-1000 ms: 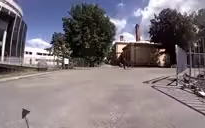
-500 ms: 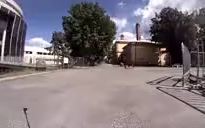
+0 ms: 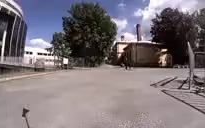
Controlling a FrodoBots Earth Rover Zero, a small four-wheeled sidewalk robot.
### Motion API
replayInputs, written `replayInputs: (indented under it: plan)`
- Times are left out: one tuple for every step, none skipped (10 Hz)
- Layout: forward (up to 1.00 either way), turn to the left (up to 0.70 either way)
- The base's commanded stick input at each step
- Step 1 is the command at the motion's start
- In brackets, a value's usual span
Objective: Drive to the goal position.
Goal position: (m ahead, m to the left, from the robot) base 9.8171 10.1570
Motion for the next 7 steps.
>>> replayInputs:
  plan:
    - [0.5,0.0]
    - [0.5,0.0]
    - [0.5,0.0]
    - [0.5,0.0]
    - [0.5,0.0]
    - [0.5,0.0]
    - [0.5,0.0]
